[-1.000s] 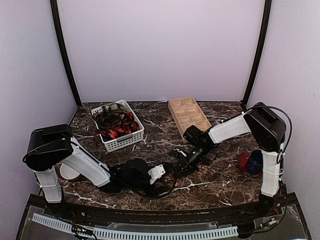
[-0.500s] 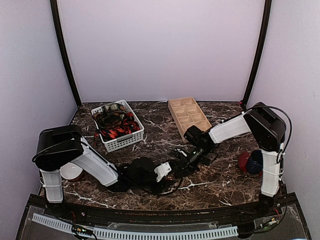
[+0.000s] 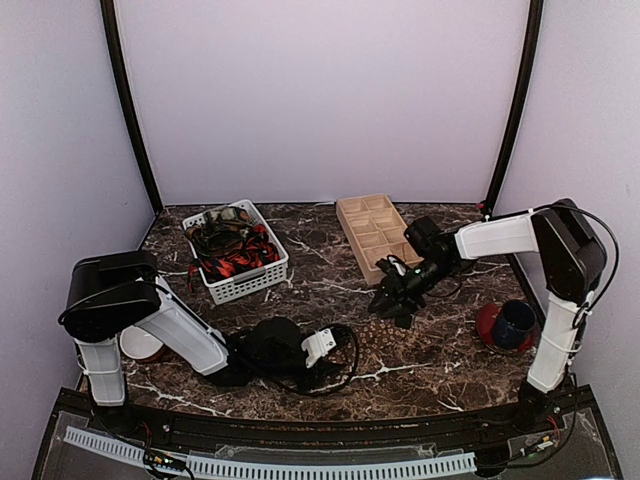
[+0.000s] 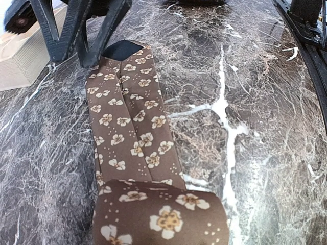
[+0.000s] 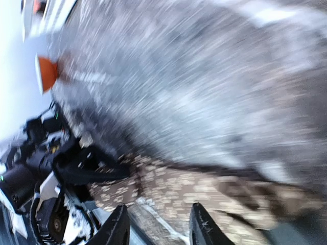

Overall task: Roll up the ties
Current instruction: Adjust the tie at the center of the board.

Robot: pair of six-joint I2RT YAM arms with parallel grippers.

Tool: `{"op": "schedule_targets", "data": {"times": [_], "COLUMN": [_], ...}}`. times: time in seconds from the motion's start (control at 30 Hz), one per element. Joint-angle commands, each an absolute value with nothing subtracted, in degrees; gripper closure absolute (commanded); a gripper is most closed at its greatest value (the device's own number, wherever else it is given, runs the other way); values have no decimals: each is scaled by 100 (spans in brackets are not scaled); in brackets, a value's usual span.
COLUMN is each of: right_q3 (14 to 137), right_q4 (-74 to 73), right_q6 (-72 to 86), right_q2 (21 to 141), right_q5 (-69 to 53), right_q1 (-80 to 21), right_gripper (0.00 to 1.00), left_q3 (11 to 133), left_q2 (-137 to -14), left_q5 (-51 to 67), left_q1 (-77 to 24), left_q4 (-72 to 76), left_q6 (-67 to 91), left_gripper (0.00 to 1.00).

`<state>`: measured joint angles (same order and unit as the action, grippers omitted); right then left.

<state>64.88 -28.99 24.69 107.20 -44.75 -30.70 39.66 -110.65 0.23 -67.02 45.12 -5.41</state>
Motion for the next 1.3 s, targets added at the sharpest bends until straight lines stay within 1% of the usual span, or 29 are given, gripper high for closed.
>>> {"op": "schedule_targets", "data": {"times": [0.0, 0.17, 0.27, 0.4, 0.57, 0.77, 0.8, 0.87, 0.97, 1.27], "right_q3": [6810, 7172, 7289, 7336, 7244, 7262, 7241, 7198, 7102, 6968], "right_q4": [-3352, -3648, -3737, -3898, -3928, -4048, -4058, -4085, -4119, -4118], "right_q6": [2370, 2194, 2104, 1923, 1843, 1735, 1725, 1709, 1688, 1760], "right_q2": [10824, 11059, 11217, 11368, 11369, 11263, 11245, 11216, 11197, 11184], "right_q5": [-3683, -3231, -3196, -3240, -3328, -3461, -3495, -3525, -3437, -3163], "right_q1": [-2763, -2760, -2787, -2966, -3048, -3047, -3047, -3045, -3050, -2945], "right_gripper": [58, 58, 57, 61, 69, 86, 87, 84, 74, 65], "left_q3": [3812, 3801, 3794, 3796, 3805, 3797, 3797, 3797, 3788, 3814], "left_q2": [-11048, -11040, -11039, -11031, -11047, -11057, -11057, -11056, -11057, -11057], "left_q5": [125, 141, 143, 134, 114, 112, 104, 93, 82, 58], "left_q1": [-6724, -6724, -6723, -6724, -6724, -6723, -6724, -6724, -6724, -6724], "left_q4": [3888, 3865, 3866, 3858, 3854, 3839, 3841, 3841, 3840, 3832], "left_q6": [-679, -677, -672, -686, -693, -699, -709, -712, -705, -720], "left_gripper": [77, 77, 77, 77, 76, 76, 76, 76, 76, 76]}}
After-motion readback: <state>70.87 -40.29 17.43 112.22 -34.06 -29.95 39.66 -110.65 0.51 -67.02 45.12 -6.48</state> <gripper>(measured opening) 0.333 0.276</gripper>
